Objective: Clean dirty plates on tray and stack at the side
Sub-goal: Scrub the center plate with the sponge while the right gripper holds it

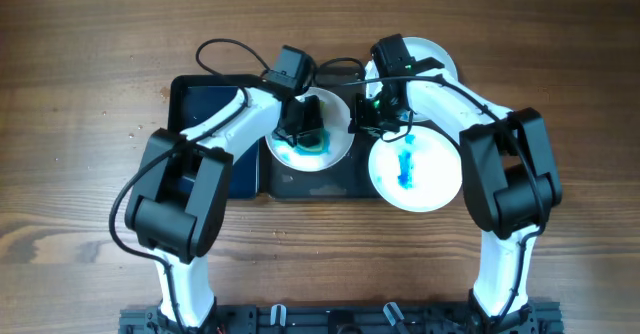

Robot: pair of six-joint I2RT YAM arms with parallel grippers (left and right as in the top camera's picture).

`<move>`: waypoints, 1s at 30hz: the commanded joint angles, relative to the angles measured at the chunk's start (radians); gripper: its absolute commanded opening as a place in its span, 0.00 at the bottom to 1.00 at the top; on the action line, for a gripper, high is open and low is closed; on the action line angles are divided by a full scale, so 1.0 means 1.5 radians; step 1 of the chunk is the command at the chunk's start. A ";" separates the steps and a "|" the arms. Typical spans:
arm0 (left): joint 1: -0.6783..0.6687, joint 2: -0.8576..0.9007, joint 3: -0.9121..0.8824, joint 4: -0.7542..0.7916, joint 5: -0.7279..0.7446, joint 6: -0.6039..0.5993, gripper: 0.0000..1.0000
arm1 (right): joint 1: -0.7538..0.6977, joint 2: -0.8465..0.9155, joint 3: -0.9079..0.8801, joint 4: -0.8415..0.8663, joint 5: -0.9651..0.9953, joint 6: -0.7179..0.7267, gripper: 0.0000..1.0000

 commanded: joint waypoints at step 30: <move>0.077 0.031 -0.022 -0.131 0.206 0.157 0.04 | 0.001 0.007 0.000 -0.001 -0.032 -0.002 0.04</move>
